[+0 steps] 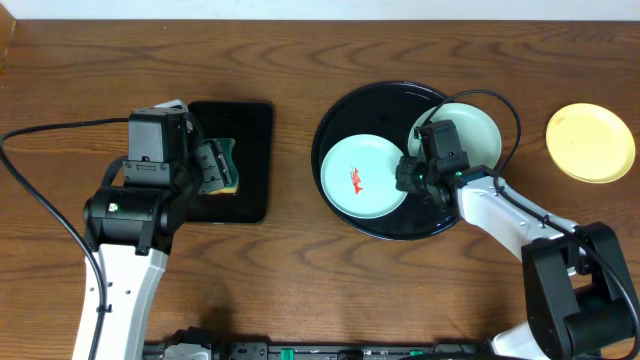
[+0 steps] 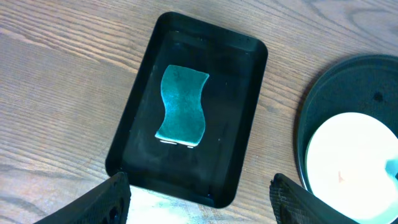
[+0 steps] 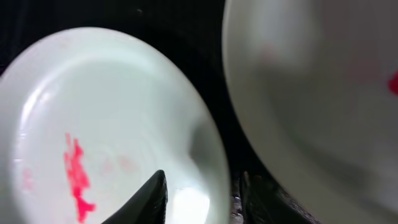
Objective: Clean dirty plates on tray and stack at the side
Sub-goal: 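Grip the rim of the right pale green plate with the right gripper, then grasp the green sponge on the black tray with the left gripper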
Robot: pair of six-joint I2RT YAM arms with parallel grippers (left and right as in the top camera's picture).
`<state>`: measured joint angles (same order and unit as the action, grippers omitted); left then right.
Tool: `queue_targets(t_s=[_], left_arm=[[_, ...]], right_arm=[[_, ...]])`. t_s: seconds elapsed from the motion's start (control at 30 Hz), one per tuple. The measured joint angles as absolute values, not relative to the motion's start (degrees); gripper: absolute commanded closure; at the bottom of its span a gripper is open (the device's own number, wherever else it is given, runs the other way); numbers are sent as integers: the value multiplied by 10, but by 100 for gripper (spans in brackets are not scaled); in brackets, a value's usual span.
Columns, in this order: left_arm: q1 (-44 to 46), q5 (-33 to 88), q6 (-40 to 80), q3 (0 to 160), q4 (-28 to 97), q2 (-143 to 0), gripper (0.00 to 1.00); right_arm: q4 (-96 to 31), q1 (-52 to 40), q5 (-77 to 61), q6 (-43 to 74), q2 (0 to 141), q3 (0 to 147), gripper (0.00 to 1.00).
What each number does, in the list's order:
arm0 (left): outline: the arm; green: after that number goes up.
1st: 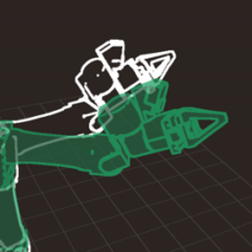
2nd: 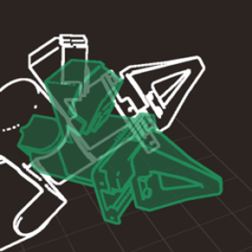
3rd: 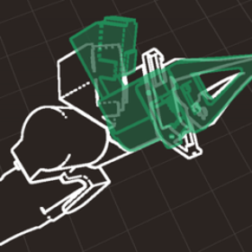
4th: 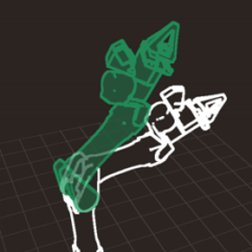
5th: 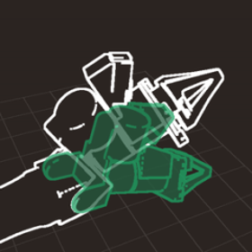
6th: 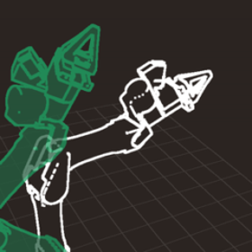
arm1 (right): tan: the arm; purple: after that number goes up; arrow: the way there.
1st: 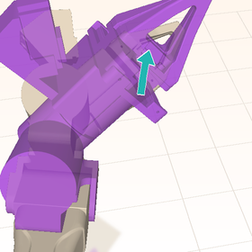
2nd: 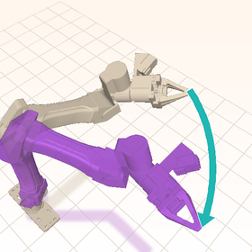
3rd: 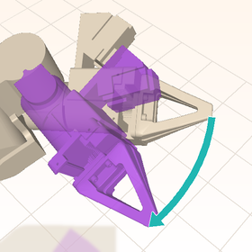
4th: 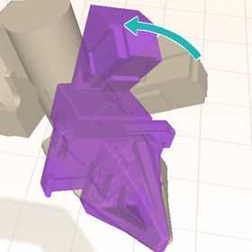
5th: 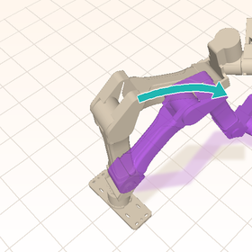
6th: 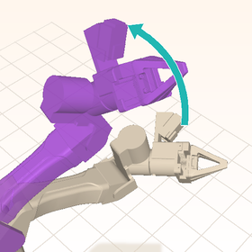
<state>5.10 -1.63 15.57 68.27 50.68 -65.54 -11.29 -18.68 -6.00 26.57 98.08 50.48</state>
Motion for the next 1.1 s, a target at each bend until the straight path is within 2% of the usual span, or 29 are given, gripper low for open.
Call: queue_targets(t_s=[0.2, 0.37, 0.6, 0.67, 0.77, 0.8, 0.83, 0.93, 1.1], left_arm=[[51, -21, 153, 678, 506, -655, 27], [51, -37, 151, 627, 495, -663, 28], [51, -66, 142, 556, 388, -733, 28], [51, -69, 132, 554, 352, -762, 28], [51, -74, 121, 554, 305, -796, 28], [51, -75, 116, 554, 290, -813, 28], [51, -76, 112, 553, 272, -829, 28], [51, -77, 104, 553, 230, -871, 28], [51, -77, 102, 552, 205, -913, 31]], right_arm=[[-159, -187, -75, 263, 955, 552, 59], [-208, -187, -81, 238, 861, 600, 56], [-280, -187, -82, 196, 730, 613, 54], [-301, -187, -82, 185, 702, 613, 49], [-330, -187, -81, 170, 667, 613, 35], [-338, -187, -82, 164, 656, 613, 20], [-349, -187, -82, 159, 642, 613, 16], [-379, -187, -82, 149, 608, 613, 9], [-416, -187, -82, 140, 581, 613, 7]])
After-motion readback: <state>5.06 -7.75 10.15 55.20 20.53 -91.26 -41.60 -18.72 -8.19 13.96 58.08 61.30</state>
